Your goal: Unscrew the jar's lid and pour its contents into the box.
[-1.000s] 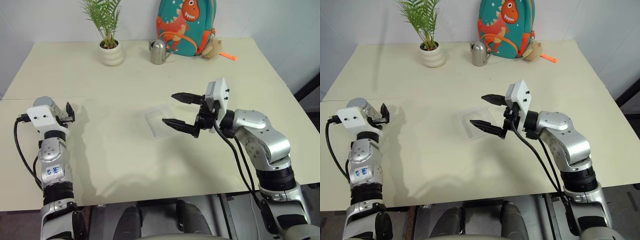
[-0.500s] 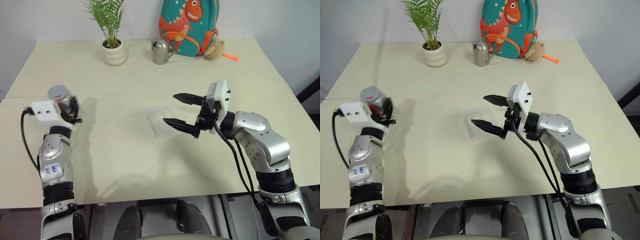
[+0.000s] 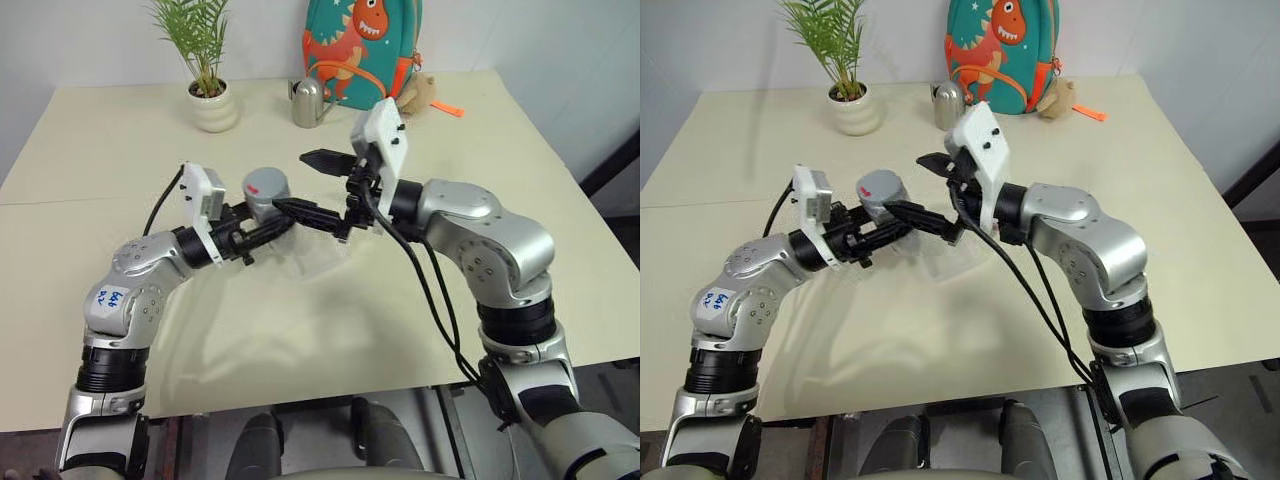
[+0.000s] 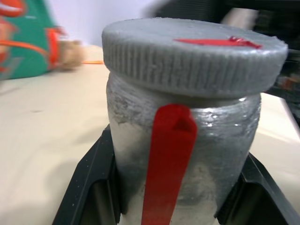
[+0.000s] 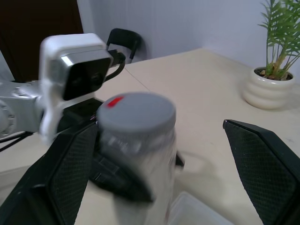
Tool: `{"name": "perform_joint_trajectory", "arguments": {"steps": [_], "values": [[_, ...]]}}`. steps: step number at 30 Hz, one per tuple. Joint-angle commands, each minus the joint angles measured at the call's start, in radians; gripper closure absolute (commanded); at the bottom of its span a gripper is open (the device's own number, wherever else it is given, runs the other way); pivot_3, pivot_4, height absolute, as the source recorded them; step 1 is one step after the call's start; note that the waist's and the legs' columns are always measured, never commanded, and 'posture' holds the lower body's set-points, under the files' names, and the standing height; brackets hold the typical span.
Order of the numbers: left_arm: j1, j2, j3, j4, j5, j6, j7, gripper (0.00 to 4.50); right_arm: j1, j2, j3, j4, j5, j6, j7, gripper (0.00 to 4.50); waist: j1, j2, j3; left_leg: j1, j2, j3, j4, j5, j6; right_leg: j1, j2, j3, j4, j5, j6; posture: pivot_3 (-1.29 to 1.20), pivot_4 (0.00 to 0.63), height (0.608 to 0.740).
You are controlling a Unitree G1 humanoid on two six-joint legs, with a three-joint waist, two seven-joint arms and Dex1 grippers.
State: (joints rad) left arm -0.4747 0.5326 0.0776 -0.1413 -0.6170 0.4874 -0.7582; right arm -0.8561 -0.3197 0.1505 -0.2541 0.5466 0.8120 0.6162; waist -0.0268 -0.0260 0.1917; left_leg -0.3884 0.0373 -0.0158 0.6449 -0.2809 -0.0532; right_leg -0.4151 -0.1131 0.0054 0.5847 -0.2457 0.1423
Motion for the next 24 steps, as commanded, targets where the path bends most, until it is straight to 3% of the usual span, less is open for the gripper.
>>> {"name": "perform_joint_trajectory", "arguments": {"steps": [1, 24], "values": [[-0.027, -0.006, -0.022, -0.033, 0.009, -0.019, -0.037, 2.57, -0.034, 0.037, 0.011, 0.02, -0.03, -0.009, -0.035, 0.0, 0.001, 0.0, 0.0, 0.0, 0.0, 0.0, 0.0, 0.0, 0.0, 0.0, 0.0, 0.0, 0.0, 0.0, 0.0, 0.0, 0.15, 0.74], [-0.032, -0.025, -0.026, -0.021, 0.05, -0.028, -0.044, 2.57, -0.064, 0.122, 0.046, 0.047, -0.057, 0.01, -0.017, 0.0, 0.0, 0.0, 0.0, 0.0, 0.0, 0.0, 0.0, 0.0, 0.0, -0.001, 0.0, 0.0, 0.0, 0.0, 0.0, 0.0, 0.15, 0.74]]}}
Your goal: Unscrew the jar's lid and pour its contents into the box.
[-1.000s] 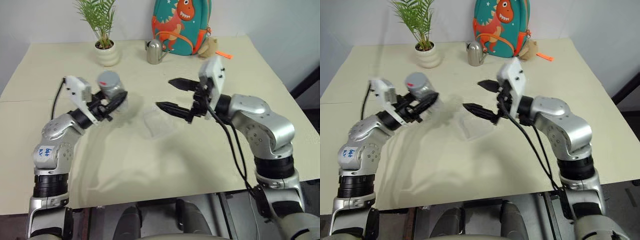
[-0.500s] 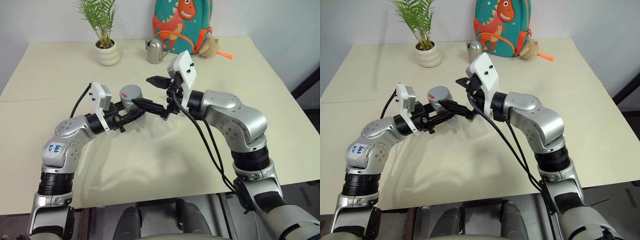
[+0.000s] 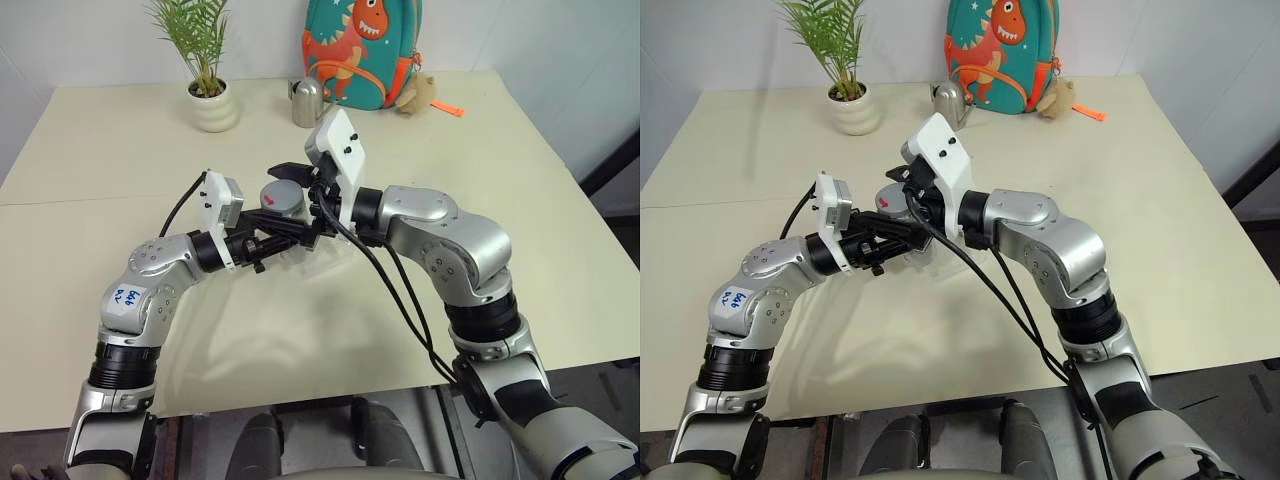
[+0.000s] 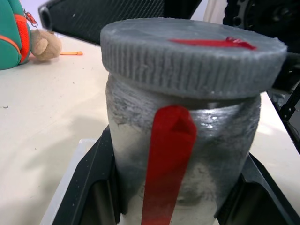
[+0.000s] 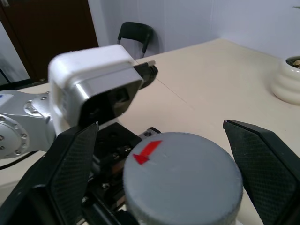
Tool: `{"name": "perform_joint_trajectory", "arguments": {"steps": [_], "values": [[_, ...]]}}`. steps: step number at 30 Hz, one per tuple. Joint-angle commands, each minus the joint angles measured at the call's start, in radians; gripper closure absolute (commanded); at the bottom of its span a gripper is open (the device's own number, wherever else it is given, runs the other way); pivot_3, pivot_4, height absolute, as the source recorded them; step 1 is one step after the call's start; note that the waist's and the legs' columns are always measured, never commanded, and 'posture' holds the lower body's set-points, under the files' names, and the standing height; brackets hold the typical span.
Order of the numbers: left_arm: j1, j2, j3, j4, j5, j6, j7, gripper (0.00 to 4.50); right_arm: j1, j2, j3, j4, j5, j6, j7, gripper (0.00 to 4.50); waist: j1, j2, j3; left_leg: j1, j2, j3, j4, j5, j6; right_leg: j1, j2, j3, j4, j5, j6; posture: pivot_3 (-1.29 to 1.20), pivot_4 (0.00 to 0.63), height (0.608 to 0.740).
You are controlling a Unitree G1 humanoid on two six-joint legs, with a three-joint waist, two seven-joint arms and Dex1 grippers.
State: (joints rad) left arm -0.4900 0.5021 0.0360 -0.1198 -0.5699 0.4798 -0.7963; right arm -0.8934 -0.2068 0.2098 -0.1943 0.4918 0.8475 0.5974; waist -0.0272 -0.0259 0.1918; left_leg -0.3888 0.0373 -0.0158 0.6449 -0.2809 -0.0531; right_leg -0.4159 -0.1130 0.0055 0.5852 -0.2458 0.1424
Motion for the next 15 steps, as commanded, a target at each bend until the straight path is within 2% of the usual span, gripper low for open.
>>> {"name": "perform_joint_trajectory", "arguments": {"steps": [1, 3, 6, 10, 15], "values": [[-0.016, 0.005, 0.018, -0.043, 0.004, -0.02, -0.005, 2.57, -0.027, 0.009, -0.016, -0.01, -0.003, -0.026, 0.003, 0.0, 0.0, 0.0, 0.0, 0.0, 0.0, 0.0, 0.0, 0.0, 0.0, 0.0, 0.0, 0.0, 0.0, 0.0, 0.0, 0.0, 0.15, 0.74], [-0.014, 0.007, 0.02, -0.044, 0.006, -0.021, -0.005, 2.57, -0.025, 0.008, -0.02, -0.009, -0.002, -0.026, 0.006, 0.0, 0.0, 0.0, 0.0, 0.0, 0.0, 0.0, 0.0, 0.0, 0.0, 0.0, 0.0, 0.0, 0.0, 0.0, 0.0, 0.0, 0.15, 0.74], [-0.009, 0.009, 0.026, -0.045, 0.008, -0.022, -0.005, 2.57, -0.018, 0.006, -0.025, -0.014, 0.003, -0.028, 0.007, 0.59, 0.0, 0.0, 0.0, 0.0, 0.0, 0.0, 0.0, 0.0, 0.0, 0.0, 0.0, 0.0, 0.0, 0.0, 0.0, 0.0, 0.15, 0.74], [-0.006, 0.012, 0.032, -0.041, 0.01, -0.026, -0.006, 2.57, -0.012, 0.009, -0.05, -0.022, 0.019, -0.031, 0.003, 1.86, 0.0, 0.0, 0.0, 0.0, 0.0, 0.0, 0.0, 0.0, 0.0, 0.0, 0.0, 0.0, 0.0, 0.0, 0.0, 0.0, 0.15, 0.74], [-0.016, 0.012, 0.033, -0.028, -0.001, -0.044, -0.039, 2.57, 0.012, -0.03, -0.054, -0.027, 0.046, -0.055, 0.088, 1.93, 0.0, 0.0, 0.0, 0.0, 0.0, 0.0, 0.0, 0.0, 0.0, 0.0, 0.0, 0.0, 0.0, 0.0, 0.0, 0.0, 0.15, 0.74]]}}
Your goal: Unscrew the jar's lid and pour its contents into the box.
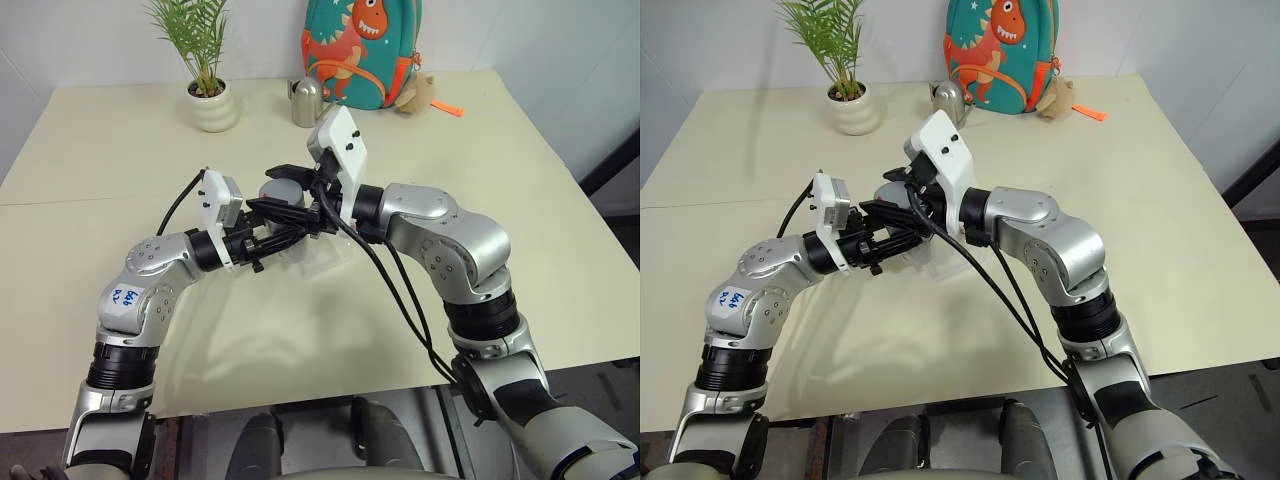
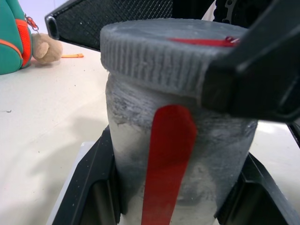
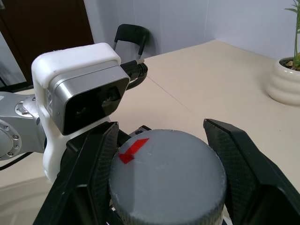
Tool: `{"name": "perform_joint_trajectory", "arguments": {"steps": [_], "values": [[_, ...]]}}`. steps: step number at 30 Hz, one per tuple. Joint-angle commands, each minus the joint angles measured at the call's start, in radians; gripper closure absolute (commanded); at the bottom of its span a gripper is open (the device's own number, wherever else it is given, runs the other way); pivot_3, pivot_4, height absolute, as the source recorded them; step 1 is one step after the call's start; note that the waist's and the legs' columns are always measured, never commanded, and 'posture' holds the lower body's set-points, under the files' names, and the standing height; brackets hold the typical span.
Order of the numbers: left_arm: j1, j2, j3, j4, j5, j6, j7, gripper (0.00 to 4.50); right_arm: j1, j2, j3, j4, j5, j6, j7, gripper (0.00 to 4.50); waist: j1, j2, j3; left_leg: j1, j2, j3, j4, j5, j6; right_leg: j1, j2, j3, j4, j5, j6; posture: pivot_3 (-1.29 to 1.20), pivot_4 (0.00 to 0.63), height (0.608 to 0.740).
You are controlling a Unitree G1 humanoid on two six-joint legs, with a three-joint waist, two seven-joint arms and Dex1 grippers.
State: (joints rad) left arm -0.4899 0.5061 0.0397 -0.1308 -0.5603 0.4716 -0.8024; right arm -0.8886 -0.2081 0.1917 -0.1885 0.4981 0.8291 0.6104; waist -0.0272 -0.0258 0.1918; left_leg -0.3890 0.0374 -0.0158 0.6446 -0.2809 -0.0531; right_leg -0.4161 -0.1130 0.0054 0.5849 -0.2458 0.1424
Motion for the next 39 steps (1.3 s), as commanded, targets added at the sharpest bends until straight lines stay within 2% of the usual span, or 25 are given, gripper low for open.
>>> {"name": "perform_joint_trajectory", "arguments": {"steps": [1, 6, 11, 14, 19, 21, 25, 30, 39], "values": [[-0.028, 0.013, 0.027, -0.008, -0.021, -0.044, -0.069, 2.57, 0.002, -0.061, -0.026, -0.033, 0.055, -0.059, 0.157, 1.93, 0.0, 0.0, 0.0, 0.0, 0.0, 0.0, 0.0, 0.0, 0.0, 0.0, 0.0, 0.0, 0.0, 0.0, 0.0, 0.0, 0.15, 0.74], [-0.091, 0.043, 0.01, 0.022, -0.072, -0.038, -0.253, 2.57, -0.077, -0.211, 0.029, 0.052, 0.064, -0.157, 0.503, 1.93, 0.001, 0.001, 0.001, -0.001, 0.0, 0.0, 0.001, 0.0, 0.0, 0.0, 0.0, 0.0, -0.001, 0.0, 0.0, 0.0, 0.15, 0.74], [-0.147, 0.051, -0.034, 0.017, -0.096, -0.004, -0.377, 2.57, -0.226, -0.269, 0.065, 0.237, 0.037, -0.22, 0.718, 1.93, -0.005, 0.001, 0.001, 0.0, 0.0, 0.0, 0.0, 0.0, 0.0, 0.0, 0.001, 0.0, 0.0, 0.0, 0.0, 0.0, 0.15, 0.74], [-0.147, 0.054, -0.056, -0.002, -0.09, 0.004, -0.42, 2.57, -0.269, -0.268, 0.07, 0.307, 0.022, -0.249, 0.765, 1.93, -0.003, 0.001, 0.001, 0.0, 0.001, 0.0, 0.0, 0.0, 0.0, -0.001, 0.002, 0.0, 0.0, -0.001, 0.0, 0.0, 0.15, 0.74], [-0.131, 0.035, -0.033, -0.004, -0.074, -0.014, -0.384, 2.57, -0.263, -0.262, 0.053, 0.341, 0.014, -0.28, 0.757, 1.93, 0.001, 0.001, 0.001, -0.002, 0.002, 0.0, 0.001, 0.0, 0.0, -0.001, 0.002, 0.0, 0.0, -0.001, 0.0, 0.0, 0.15, 0.74], [-0.121, 0.039, -0.018, -0.003, -0.072, -0.016, -0.372, 2.57, -0.249, -0.259, 0.027, 0.328, 0.034, -0.256, 0.725, 1.19, 0.002, 0.001, 0.001, -0.002, 0.002, 0.0, 0.001, 0.0, 0.0, -0.001, 0.002, 0.0, 0.0, -0.002, 0.0, 0.0, 0.15, 0.74], [-0.102, 0.051, 0.009, 0.0, -0.063, -0.019, -0.355, 2.57, -0.231, -0.271, -0.021, 0.323, 0.038, -0.261, 0.693, 0.03, 0.002, 0.001, 0.001, -0.002, 0.002, 0.0, 0.001, 0.0, 0.0, -0.001, 0.002, 0.0, 0.0, -0.002, 0.0, 0.0, 0.15, 0.74], [-0.087, 0.057, 0.033, 0.018, -0.029, -0.041, -0.32, 2.57, -0.215, -0.28, -0.059, 0.317, 0.014, -0.283, 0.644, 0.03, 0.0, 0.001, 0.001, -0.001, 0.002, 0.001, 0.001, 0.0, 0.0, -0.002, 0.002, 0.0, 0.001, -0.002, 0.0, 0.0, 0.15, 0.74], [-0.092, 0.035, 0.016, 0.038, 0.005, -0.064, -0.268, 2.57, -0.127, -0.223, -0.013, 0.08, 0.041, -0.161, 0.52, 0.03, -0.001, 0.001, 0.001, -0.002, 0.002, 0.001, 0.0, 0.0, 0.0, -0.002, 0.002, 0.0, 0.001, -0.002, 0.0, 0.0, 0.15, 0.74]]}}
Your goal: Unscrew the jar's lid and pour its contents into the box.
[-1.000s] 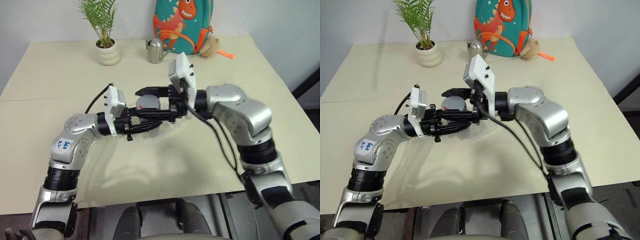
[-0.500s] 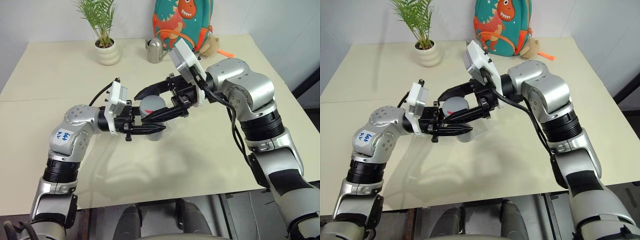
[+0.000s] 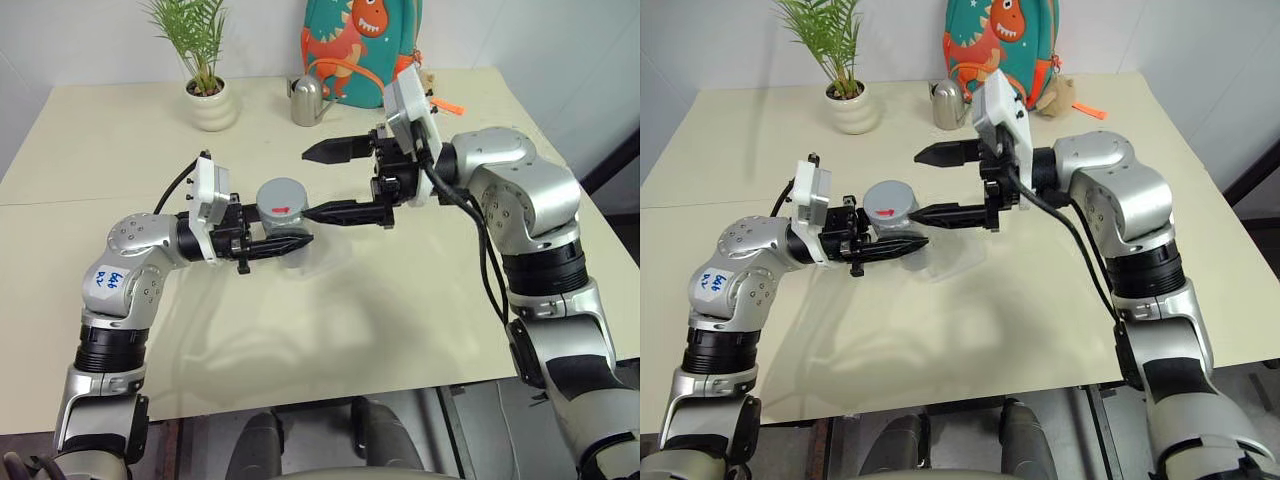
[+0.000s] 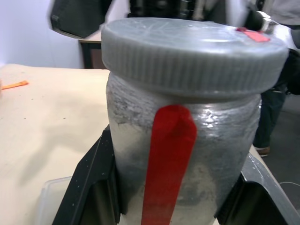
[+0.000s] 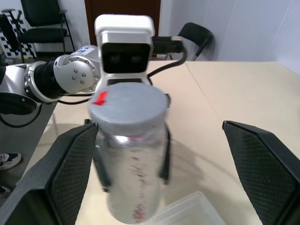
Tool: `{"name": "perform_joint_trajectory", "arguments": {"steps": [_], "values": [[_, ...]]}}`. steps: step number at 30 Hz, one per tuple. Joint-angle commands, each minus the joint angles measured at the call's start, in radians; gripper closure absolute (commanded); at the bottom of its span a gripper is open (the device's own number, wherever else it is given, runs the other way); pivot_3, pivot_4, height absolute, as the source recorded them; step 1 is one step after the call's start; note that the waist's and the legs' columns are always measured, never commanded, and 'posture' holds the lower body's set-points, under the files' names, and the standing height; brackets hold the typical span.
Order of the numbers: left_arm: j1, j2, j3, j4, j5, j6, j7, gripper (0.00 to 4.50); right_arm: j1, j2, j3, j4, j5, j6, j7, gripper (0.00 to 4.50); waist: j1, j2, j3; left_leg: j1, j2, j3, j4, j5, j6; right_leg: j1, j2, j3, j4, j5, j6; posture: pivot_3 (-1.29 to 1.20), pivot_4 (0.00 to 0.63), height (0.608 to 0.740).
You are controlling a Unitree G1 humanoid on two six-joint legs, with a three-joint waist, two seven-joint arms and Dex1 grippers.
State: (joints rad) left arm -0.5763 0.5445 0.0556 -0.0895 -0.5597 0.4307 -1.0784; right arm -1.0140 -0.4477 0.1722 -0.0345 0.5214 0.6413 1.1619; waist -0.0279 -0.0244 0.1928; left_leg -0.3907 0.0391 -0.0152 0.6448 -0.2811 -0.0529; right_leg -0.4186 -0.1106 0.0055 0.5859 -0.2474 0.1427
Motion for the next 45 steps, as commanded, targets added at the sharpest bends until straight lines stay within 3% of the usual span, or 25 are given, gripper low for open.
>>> {"name": "perform_joint_trajectory", "arguments": {"steps": [1, 14, 32, 40, 45], "values": [[-0.007, -0.004, -0.001, -0.001, 0.006, -0.024, 0.008, 2.57, -0.002, 0.027, 0.011, -0.079, 0.014, 0.036, -0.048, 0.03, 0.001, 0.0, 0.0, 0.0, 0.0, 0.0, 0.0, 0.0, 0.0, 0.0, 0.0, 0.0, 0.0, 0.0, 0.0, 0.0, 0.15, 0.74], [-0.016, -0.005, -0.008, -0.005, 0.001, -0.02, 0.015, 2.57, -0.041, 0.096, -0.009, 0.037, -0.059, -0.016, -0.144, 0.03, 0.002, 0.0, 0.0, 0.0, 0.0, 0.0, 0.001, 0.0, 0.0, 0.0, 0.0, 0.0, 0.001, 0.0, 0.0, 0.0, 0.15, 0.74], [0.009, 0.035, 0.02, -0.013, -0.003, -0.02, 0.018, 2.57, 0.021, -0.131, -0.16, 0.053, 0.074, 0.045, 0.014, 0.03, -0.001, 0.0, 0.0, 0.0, 0.0, 0.001, 0.0, 0.0, 0.0, 0.0, 0.0, 0.0, 0.001, 0.0, 0.0, 0.0, 0.15, 0.74], [-0.004, 0.016, 0.009, 0.0, 0.007, -0.023, 0.036, 2.57, 0.027, 0.036, -0.071, -0.099, 0.091, 0.105, -0.124, 0.03, 0.0, 0.0, 0.0, 0.001, 0.0, 0.001, 0.001, 0.0, 0.0, -0.001, 0.0, 0.0, 0.003, 0.0, 0.0, 0.0, 0.15, 0.74], [-0.013, 0.005, 0.001, 0.007, 0.006, -0.022, 0.038, 2.57, 0.004, 0.113, -0.016, -0.081, 0.044, 0.109, -0.207, 0.03, 0.006, 0.0, 0.0, 0.0, 0.0, 0.0, 0.002, 0.0, 0.0, -0.001, 0.0, 0.0, 0.003, 0.0, 0.0, 0.0, 0.15, 0.74]]}}
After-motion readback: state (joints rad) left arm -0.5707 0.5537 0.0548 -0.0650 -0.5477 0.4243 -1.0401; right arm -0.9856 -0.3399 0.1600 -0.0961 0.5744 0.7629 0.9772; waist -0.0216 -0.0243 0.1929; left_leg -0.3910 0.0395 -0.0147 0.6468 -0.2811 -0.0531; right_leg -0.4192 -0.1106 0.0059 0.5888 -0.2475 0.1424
